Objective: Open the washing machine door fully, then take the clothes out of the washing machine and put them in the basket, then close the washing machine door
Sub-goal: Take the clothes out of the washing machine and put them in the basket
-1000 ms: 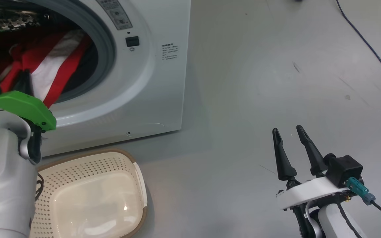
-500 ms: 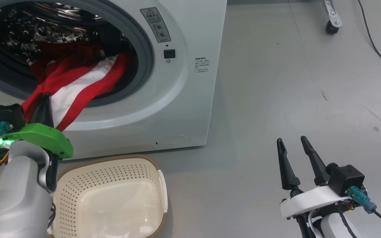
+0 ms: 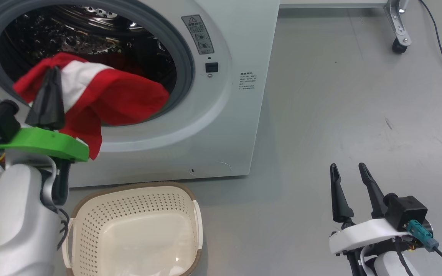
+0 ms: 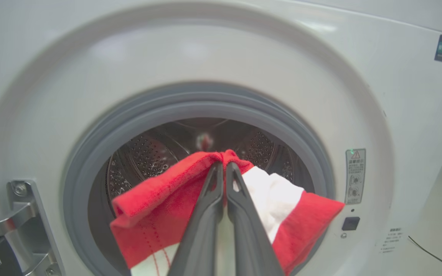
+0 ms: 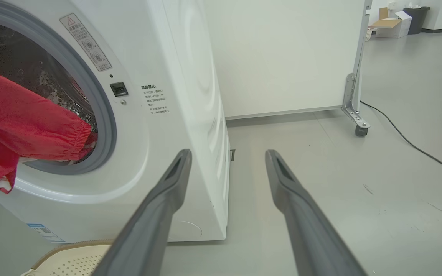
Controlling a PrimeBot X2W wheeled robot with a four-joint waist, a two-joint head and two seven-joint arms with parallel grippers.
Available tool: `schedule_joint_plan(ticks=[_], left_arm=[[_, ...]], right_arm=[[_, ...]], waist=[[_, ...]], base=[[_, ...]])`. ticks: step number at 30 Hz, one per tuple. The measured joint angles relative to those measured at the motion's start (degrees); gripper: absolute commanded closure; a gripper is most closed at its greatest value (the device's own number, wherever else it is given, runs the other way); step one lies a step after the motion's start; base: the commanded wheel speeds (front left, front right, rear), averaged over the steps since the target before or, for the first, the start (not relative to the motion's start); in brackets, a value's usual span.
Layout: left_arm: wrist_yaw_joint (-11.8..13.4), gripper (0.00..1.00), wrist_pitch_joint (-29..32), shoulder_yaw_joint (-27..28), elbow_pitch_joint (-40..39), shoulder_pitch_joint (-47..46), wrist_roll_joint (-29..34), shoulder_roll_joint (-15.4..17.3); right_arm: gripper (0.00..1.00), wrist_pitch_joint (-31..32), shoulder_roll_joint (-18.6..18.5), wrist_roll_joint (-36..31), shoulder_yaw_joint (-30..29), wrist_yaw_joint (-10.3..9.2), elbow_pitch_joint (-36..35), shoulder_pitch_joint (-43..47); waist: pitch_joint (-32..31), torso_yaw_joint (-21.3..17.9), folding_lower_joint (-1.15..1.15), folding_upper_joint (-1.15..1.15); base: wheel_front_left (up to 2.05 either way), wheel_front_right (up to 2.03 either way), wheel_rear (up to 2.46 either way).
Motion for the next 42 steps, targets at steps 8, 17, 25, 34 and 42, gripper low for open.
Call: schedule_joint_plan(ticks=[8, 17, 25, 34, 42], left_arm=[[-0.2, 1.0, 0.0, 3.1, -9.3, 2.0, -0.1, -0.3], [-0.2, 1.0, 0.0, 0.0, -8.0, 9.5, -0.5, -0.2], [-0.2, 1.0, 0.8, -0.6, -4.4, 15.0, -0.5, 0.3], [-0.2, 1.0, 2.0, -1.6, -2.5, 16.1, -0.4, 0.6], [-0.2, 1.0, 4.0, -2.5, 0.5, 16.3, 0.1, 0.7]], right_arm=[[0.0, 0.0, 0.0, 0.0, 0.1, 0.51, -0.2, 0.0], [0.0, 0.0, 0.1, 0.0, 0.3, 0.51, -0.2, 0.1], [0.0, 0.0, 0.1, 0.0, 0.4, 0.52, -0.3, 0.5], [0.0, 0.0, 0.1, -0.6, 0.8, 0.58, -0.8, 0.6], [0.0, 0.0, 0.1, -0.9, 1.3, 0.6, -1.2, 0.0]], waist=[[-0.3, 0.5, 0.0, 0.0], [-0.1, 0.5, 0.0, 0.0], [0.7, 0.4, 0.0, 0.0], [2.9, -0.1, 0.0, 0.0], [5.2, -0.9, 0.0, 0.0]], base=[[0.0, 0.0, 0.0], [0.0, 0.0, 0.0], [0.0, 0.0, 0.0], [0.0, 0.0, 0.0], [0.0, 0.0, 0.0]])
